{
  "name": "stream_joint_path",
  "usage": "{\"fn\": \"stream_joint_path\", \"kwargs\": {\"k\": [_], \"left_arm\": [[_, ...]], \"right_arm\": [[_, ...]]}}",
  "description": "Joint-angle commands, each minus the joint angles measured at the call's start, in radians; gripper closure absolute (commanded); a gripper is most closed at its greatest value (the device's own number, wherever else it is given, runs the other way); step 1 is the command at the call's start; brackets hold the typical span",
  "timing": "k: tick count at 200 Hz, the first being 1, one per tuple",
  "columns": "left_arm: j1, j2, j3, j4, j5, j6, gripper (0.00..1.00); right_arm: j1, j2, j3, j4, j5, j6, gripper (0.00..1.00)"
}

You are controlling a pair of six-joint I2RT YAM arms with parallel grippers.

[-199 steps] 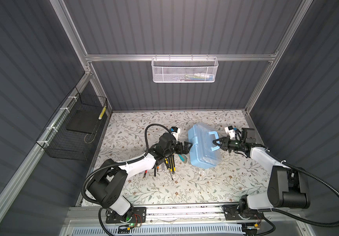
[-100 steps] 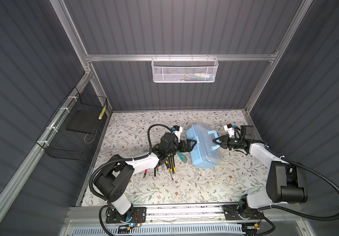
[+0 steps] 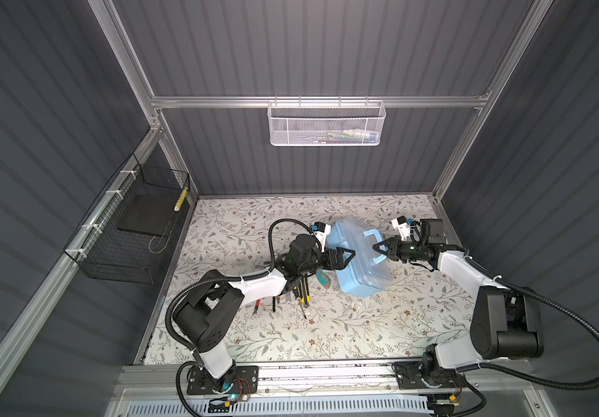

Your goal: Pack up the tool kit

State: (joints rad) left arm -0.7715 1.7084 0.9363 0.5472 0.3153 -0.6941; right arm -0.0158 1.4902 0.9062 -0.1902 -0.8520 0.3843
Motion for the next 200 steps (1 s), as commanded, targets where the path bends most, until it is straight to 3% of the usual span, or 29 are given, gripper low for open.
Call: {"fn": "stream_joint_path", "kwargs": {"k": [1,95,142,200], "left_arm": [[-0.006,0.015,0.037,0.022,0.051,-0.013,0.01],[-0.016,0.039,0.043,0.026,0.091,-0.026,0.01],[-0.017,0.046,0.060,0.155,0.140,-0.096,0.01],[-0.017,0.060,0.074,0.313,0.173,-0.159,0.01]], "right_arm": [[0.010,-0.022,0.020,0.007,0.034,-0.044,1.00],[0.055,-0.001,0.014,0.040,0.069,-0.042,1.00],[0.085,0.017,0.017,0.017,0.129,-0.076,1.00],[0.086,0.045,-0.011,0.054,0.121,-0.065,1.00]]}}
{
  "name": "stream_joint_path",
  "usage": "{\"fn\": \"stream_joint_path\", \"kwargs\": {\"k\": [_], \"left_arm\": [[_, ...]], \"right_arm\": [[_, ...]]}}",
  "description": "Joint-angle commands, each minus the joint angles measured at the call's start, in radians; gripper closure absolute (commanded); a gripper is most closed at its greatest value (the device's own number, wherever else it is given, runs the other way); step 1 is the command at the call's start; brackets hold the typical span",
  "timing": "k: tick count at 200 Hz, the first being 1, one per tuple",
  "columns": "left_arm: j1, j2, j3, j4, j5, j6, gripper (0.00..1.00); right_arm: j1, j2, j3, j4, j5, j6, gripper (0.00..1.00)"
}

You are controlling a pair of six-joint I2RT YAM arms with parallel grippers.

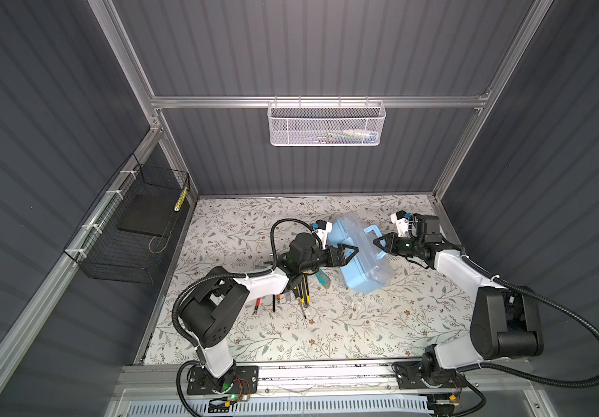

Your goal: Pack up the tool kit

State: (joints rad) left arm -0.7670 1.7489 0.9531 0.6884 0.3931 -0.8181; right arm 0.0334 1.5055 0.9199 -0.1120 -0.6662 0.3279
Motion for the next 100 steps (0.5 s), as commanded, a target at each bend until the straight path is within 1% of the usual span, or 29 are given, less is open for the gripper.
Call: {"fn": "stream_joint_path", "kwargs": {"k": [1,16,36,68,85,100], "left_arm": [[-0.021,0.019,0.058,0.173,0.095,-0.035,0.01],[-0.021,0.025,0.062,0.184,0.097,-0.036,0.01],[-0.022,0.047,0.076,0.193,0.108,-0.048,0.01],[-0.022,0.085,0.105,0.182,0.132,-0.068,0.01],[-0.021,0.084,0.118,0.117,0.132,-0.057,0.01],[-0.021,0.043,0.130,-0.024,0.092,-0.001,0.01]], "right_arm": [[0.036,0.029,-0.025,-0.023,-0.064,-0.009,1.00],[0.043,0.025,-0.030,-0.030,-0.034,-0.021,1.00],[0.069,0.019,-0.012,-0.080,0.043,-0.069,1.00],[0.098,0.011,0.000,-0.095,0.082,-0.090,1.00],[0.106,0.004,0.002,-0.094,0.095,-0.090,1.00],[0.106,-0.002,0.000,-0.091,0.108,-0.087,1.00]]}}
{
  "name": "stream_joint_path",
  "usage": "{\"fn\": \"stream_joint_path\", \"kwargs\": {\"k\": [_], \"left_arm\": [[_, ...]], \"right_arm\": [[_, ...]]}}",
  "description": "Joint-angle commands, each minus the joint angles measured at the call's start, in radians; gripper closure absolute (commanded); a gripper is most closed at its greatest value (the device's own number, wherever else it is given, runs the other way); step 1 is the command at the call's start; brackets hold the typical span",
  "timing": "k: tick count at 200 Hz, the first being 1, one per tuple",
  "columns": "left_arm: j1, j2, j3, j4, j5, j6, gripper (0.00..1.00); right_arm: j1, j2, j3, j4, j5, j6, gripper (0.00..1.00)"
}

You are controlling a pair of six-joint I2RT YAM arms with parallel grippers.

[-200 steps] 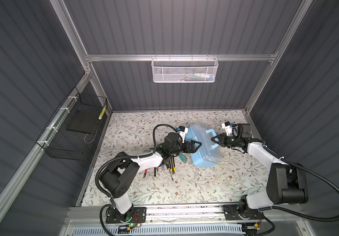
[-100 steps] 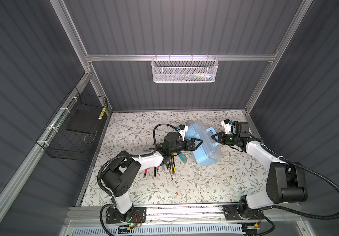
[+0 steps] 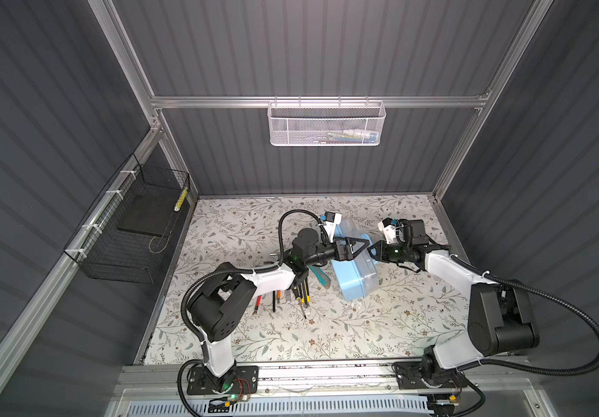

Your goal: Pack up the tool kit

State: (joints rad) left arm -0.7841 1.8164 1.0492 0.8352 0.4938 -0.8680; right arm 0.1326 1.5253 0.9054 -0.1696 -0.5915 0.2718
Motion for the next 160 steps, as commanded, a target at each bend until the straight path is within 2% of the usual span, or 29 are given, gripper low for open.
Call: {"fn": "stream_joint_path", "kwargs": {"k": [1,28,32,50,160], "left_arm": [[-0.003,-0.029,0.035,-0.183,-0.013,0.055,0.01],[-0.004,-0.146,0.158,-0.644,-0.154,0.236,0.01],[-0.004,-0.157,0.182,-0.707,-0.205,0.254,0.01],[-0.001,-0.195,0.239,-0.879,-0.294,0.298,0.01],[0.007,-0.095,0.295,-1.014,-0.226,0.183,0.01]], "right_arm": [[0.007,-0.022,0.015,-0.033,0.033,-0.031,1.00],[0.007,-0.030,0.013,-0.038,0.071,-0.031,1.00],[0.007,-0.030,0.011,-0.035,0.078,-0.030,1.00],[0.006,-0.037,0.000,-0.015,0.093,-0.019,1.00],[0.007,-0.050,-0.002,-0.021,0.131,-0.005,1.00]]}}
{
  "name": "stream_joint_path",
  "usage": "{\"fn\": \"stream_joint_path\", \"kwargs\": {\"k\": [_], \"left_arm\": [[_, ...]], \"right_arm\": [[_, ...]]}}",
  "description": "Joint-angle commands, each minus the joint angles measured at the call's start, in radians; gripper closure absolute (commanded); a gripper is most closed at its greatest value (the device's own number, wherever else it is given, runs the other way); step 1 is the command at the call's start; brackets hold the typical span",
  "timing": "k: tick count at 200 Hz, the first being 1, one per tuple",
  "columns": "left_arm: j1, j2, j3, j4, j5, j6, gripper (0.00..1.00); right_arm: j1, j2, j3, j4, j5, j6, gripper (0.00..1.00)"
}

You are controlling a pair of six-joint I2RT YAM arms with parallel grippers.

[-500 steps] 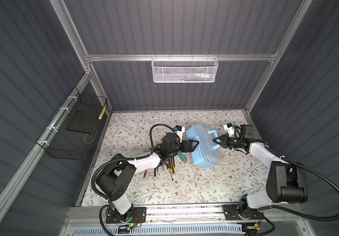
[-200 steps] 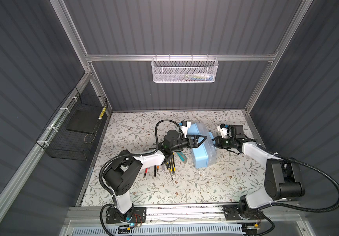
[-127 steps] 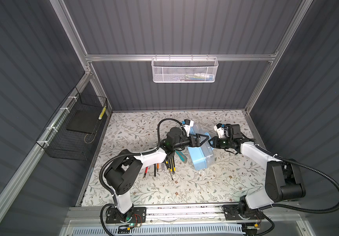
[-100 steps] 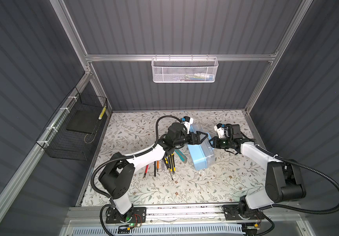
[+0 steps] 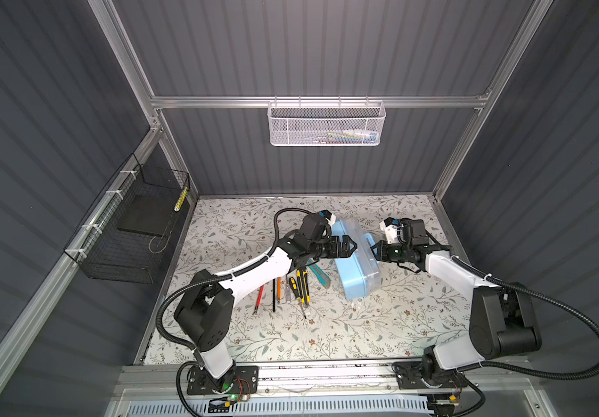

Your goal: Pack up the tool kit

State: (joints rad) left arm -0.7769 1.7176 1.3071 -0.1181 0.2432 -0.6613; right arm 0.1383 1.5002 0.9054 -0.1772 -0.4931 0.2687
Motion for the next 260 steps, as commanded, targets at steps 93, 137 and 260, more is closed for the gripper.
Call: {"fn": "stream_joint_path", "kwargs": {"k": [93,137,260], "left_arm": [[-0.005,0.026,0.041,0.026,0.079,-0.039,0.01],[-0.009,0.055,0.055,0.020,0.128,-0.039,0.01],[-0.038,0.123,0.039,0.337,0.318,-0.069,0.01]], "right_arm": [[0.002,-0.021,-0.022,0.009,0.030,0.009,1.00],[0.004,-0.020,-0.026,0.013,0.030,0.013,1.00],[0.063,-0.015,-0.025,0.016,0.088,0.011,1.00]]}}
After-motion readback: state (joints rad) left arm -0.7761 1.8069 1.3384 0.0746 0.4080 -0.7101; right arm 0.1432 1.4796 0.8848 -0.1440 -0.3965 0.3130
